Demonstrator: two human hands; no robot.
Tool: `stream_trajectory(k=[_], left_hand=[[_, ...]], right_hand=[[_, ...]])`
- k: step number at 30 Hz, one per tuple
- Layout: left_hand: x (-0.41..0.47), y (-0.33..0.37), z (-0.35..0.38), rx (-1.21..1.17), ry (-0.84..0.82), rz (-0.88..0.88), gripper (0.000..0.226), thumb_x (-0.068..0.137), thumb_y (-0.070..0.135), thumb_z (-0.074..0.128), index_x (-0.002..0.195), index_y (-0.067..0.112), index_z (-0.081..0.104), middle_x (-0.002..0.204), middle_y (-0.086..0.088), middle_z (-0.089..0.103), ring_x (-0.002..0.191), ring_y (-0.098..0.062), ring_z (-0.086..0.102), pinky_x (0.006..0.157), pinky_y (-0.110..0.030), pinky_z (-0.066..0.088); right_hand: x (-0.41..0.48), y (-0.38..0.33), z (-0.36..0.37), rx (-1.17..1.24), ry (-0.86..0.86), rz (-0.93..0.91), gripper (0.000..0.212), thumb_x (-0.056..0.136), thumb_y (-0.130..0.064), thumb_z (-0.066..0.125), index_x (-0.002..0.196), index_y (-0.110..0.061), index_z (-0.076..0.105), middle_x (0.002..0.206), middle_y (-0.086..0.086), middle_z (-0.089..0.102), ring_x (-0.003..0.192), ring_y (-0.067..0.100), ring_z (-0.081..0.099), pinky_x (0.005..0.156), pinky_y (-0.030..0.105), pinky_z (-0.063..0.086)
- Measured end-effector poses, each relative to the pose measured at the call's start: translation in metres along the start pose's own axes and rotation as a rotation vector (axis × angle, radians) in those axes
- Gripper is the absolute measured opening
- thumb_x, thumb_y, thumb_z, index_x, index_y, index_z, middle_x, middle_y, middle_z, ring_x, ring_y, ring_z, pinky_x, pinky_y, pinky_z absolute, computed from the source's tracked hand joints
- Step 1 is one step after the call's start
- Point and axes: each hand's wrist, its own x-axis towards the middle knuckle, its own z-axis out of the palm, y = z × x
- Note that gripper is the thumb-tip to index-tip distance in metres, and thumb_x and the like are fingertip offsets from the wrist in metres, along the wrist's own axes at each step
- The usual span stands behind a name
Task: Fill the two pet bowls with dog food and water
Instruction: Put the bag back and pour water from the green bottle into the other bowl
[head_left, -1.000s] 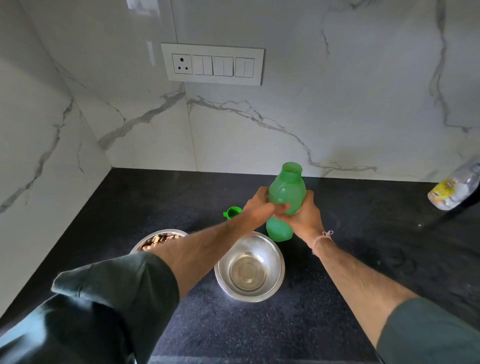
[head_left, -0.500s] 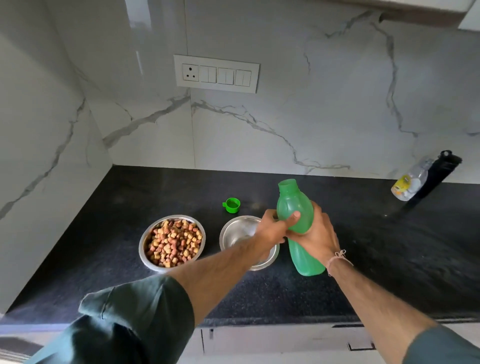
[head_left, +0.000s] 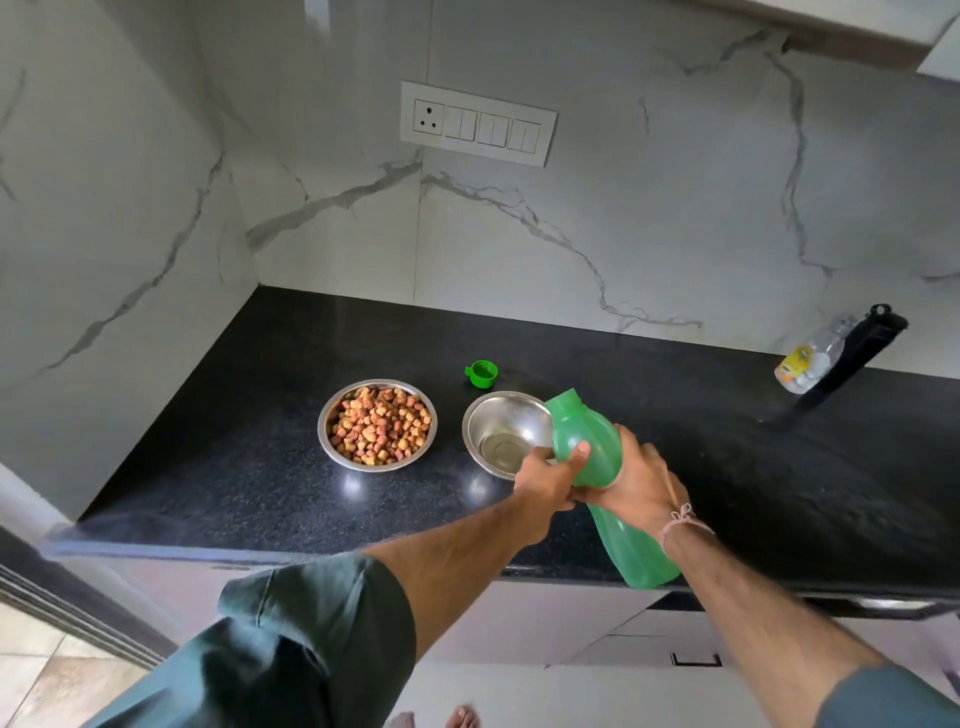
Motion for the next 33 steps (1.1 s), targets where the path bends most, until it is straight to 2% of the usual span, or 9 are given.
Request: stream_trajectory(k=[3,8,19,25,29,33], left_hand=[[-0.003,-0.006,-0.005,-0.019,0.008,-0.013,0.061,0.083,0.053,0.079,0.129,0.019,0.059,0.118,-0.004,0.073,0.096,-0.024,0.076,0.080,-0.039,0.065],[-0.005,-0.009,-0.016,0.011,0.044,0.014,0.070,0.074,0.048,0.087,0.132,0.020,0.058,0.117,-0.005,0.072,0.092,-0.020,0.076,0.077,-0.035,0.065],[-0.006,-0.014,-0.023,0.023,0.024,0.021,0.059,0.080,0.046,0.084,0.128,0.018,0.066,0.112,-0.001,0.076,0.090,-0.017,0.076,0.075,-0.032,0.065],[-0.009,-0.012,-0.029,0.012,-0.007,0.009,0.051,0.086,0.042,0.081,0.128,0.018,0.066,0.115,-0.001,0.075,0.095,-0.018,0.075,0.086,-0.037,0.064],[-0.011,-0.012,-0.031,0.018,-0.010,-0.004,0.050,0.086,0.042,0.080,0.127,0.017,0.066,0.114,-0.001,0.075,0.097,-0.020,0.075,0.086,-0.036,0.064],[-0.012,-0.012,-0.034,0.014,-0.015,-0.019,0.047,0.087,0.042,0.080,0.123,0.015,0.068,0.111,-0.003,0.076,0.098,-0.021,0.075,0.087,-0.038,0.063]], right_hand=[[-0.006,0.001,0.000,-0.062,-0.031,-0.004,0.102,0.059,-0.066,0.084,0.143,-0.035,0.036,0.112,0.001,0.052,0.084,0.023,0.054,0.069,0.034,0.046],[-0.014,0.001,-0.001,-0.144,-0.084,-0.002,0.107,0.058,-0.065,0.081,0.148,-0.035,0.031,0.113,0.001,0.050,0.086,0.023,0.055,0.070,0.035,0.047],[-0.017,-0.005,-0.003,-0.199,-0.134,-0.007,0.102,0.058,-0.067,0.080,0.144,-0.036,0.034,0.111,-0.002,0.050,0.088,0.021,0.057,0.070,0.033,0.046],[-0.016,-0.007,-0.002,-0.210,-0.160,-0.017,0.101,0.057,-0.068,0.078,0.142,-0.036,0.033,0.111,-0.002,0.050,0.091,0.023,0.059,0.074,0.035,0.050],[-0.016,-0.009,-0.001,-0.215,-0.172,-0.021,0.101,0.056,-0.068,0.079,0.140,-0.036,0.035,0.113,-0.001,0.051,0.097,0.024,0.063,0.080,0.036,0.053],[-0.015,-0.009,-0.001,-0.229,-0.188,-0.031,0.101,0.057,-0.067,0.081,0.141,-0.035,0.035,0.114,0.000,0.052,0.096,0.023,0.061,0.078,0.035,0.052]])
